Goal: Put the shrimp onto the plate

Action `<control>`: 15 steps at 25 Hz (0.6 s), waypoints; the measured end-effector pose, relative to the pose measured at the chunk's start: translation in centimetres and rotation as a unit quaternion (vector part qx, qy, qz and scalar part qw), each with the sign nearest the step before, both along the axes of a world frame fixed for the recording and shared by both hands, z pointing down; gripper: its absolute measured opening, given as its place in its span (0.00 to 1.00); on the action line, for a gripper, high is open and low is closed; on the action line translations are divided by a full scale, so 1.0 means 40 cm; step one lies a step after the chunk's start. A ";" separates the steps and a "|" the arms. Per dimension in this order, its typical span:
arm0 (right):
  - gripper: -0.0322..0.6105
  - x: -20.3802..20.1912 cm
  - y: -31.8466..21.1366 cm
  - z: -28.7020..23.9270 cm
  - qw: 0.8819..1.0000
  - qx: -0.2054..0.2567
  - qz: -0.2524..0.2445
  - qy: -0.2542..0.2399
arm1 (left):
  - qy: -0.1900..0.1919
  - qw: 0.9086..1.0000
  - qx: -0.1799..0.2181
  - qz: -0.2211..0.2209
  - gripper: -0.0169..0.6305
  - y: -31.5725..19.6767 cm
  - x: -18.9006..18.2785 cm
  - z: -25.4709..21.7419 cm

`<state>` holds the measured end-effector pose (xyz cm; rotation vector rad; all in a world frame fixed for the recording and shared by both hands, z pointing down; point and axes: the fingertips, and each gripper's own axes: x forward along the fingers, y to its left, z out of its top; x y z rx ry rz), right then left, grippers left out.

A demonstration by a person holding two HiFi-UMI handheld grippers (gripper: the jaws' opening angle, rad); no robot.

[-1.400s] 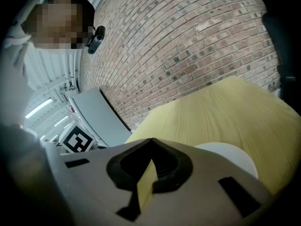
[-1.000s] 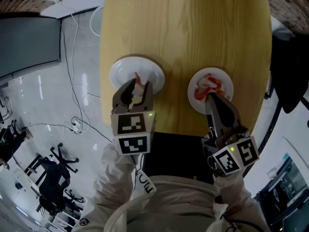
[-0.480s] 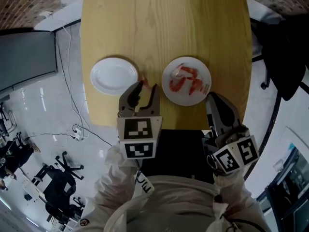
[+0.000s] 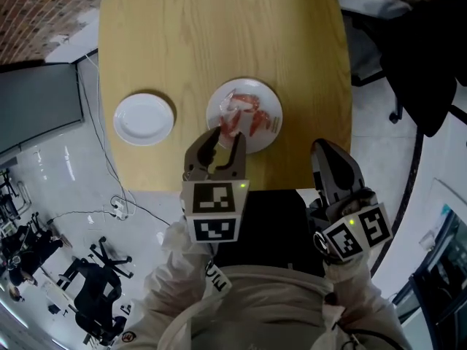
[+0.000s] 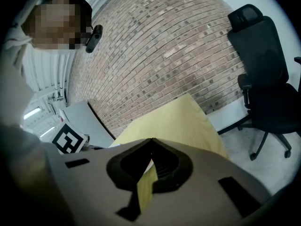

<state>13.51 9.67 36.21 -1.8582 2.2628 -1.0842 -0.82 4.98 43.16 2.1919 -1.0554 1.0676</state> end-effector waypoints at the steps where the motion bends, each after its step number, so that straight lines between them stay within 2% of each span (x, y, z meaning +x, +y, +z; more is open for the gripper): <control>1: 0.09 0.011 0.005 0.002 1.000 -0.001 0.003 -0.001 | -0.001 1.000 -0.002 0.004 0.27 0.007 0.012 0.003; 15: 0.09 0.082 0.028 0.023 1.000 -0.003 0.023 -0.014 | -0.024 0.999 -0.024 0.031 0.27 0.039 0.080 0.043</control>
